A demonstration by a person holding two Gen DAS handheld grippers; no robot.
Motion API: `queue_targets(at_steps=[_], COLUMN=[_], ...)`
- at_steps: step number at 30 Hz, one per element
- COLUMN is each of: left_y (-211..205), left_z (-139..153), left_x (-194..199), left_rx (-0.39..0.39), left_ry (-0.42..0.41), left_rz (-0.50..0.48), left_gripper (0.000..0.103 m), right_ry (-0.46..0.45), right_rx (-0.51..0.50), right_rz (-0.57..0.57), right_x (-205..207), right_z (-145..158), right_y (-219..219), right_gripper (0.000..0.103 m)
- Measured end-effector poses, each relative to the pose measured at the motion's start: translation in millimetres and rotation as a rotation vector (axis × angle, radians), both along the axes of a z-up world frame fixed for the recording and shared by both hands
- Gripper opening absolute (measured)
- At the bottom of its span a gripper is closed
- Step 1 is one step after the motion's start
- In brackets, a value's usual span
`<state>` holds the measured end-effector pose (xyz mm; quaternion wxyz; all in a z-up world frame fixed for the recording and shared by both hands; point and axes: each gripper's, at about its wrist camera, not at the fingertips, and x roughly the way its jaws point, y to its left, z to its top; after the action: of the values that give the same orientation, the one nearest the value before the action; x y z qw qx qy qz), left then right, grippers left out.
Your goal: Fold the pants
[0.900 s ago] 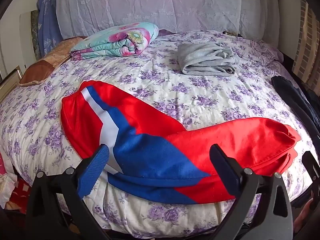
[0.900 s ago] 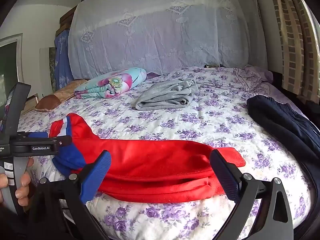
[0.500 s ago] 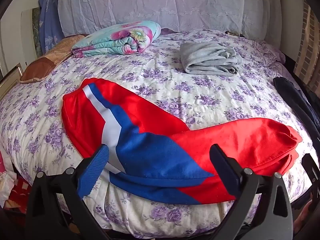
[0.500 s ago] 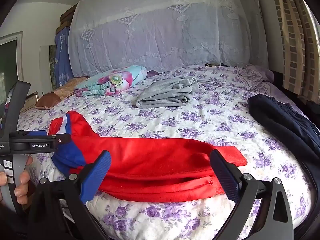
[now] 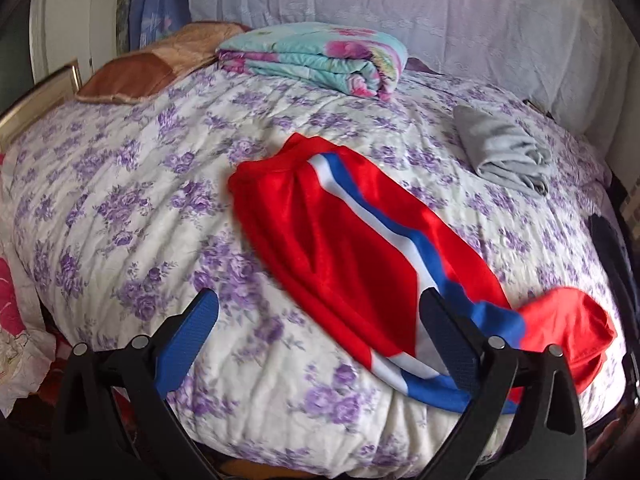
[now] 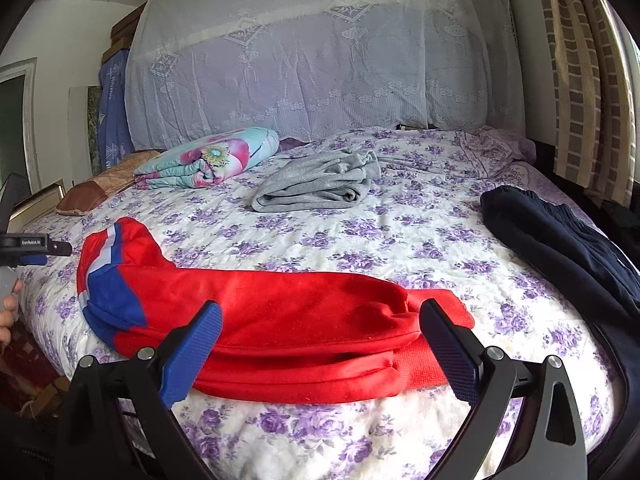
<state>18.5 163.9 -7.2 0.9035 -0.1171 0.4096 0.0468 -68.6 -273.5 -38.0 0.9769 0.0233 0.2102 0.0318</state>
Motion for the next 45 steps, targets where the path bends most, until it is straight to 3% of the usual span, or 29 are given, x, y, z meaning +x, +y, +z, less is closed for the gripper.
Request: queue_targets(at_steps=[3, 8, 12, 17, 24, 30, 32, 33, 36, 37, 38, 40, 41, 44, 45], left_y=[21, 24, 26, 14, 2, -13, -8, -5, -9, -11, -12, -10, -7, -3, -6], left_z=[-4, -20, -32, -29, -12, -26, -41, -44, -42, -42, -40, -38, -35, -26, -23], left_x=[25, 72, 94, 98, 84, 87, 94, 95, 91, 88, 86, 86, 86, 86, 86], left_rx=[-0.083, -0.13, -0.178, -0.152, -0.139, -0.103, -0.15, -0.176, -0.175, -0.174, -0.18, -0.203, -0.231, -0.279, -0.274], left_ry=[0.019, 0.077, 0.127, 0.124, 0.107, 0.158, 0.206, 0.213, 0.208, 0.2, 0.179, 0.16, 0.142, 0.109, 0.096], left_rz=[-0.011, -0.015, -0.017, -0.034, -0.076, -0.1, -0.075, -0.06, -0.057, -0.056, -0.06, -0.054, -0.058, -0.057, -0.063], left_gripper=[0.098, 0.097, 0.081, 0.076, 0.076, 0.077, 0.078, 0.078, 0.077, 0.073, 0.063, 0.049, 0.033, 0.023, 0.022], right_ry=[0.02, 0.019, 0.023, 0.043, 0.055, 0.065, 0.068, 0.073, 0.086, 0.094, 0.102, 0.136, 0.165, 0.245, 0.263], right_rx=[0.006, -0.013, -0.02, -0.035, -0.04, -0.032, -0.034, -0.035, -0.047, -0.05, -0.041, 0.039, 0.101, 0.281, 0.338], right_rz=[-0.015, -0.032, -0.049, -0.059, -0.166, -0.236, -0.234, -0.224, -0.185, -0.172, -0.158, -0.103, -0.068, 0.042, 0.081], right_x=[3, 4, 5, 10, 6, 2, 3, 4, 6, 8, 11, 19, 24, 34, 35], right_z=[-4, -7, -7, -11, -14, -18, -19, -20, -19, -19, -19, -19, -20, -23, -24], right_y=[-4, -4, -8, -19, -62, -86, -87, -87, -86, -86, -88, -98, -104, -118, -121], right_gripper=[0.099, 0.099, 0.099, 0.099, 0.099, 0.099, 0.099, 0.096, 0.073, 0.061, 0.054, 0.038, 0.037, 0.042, 0.054])
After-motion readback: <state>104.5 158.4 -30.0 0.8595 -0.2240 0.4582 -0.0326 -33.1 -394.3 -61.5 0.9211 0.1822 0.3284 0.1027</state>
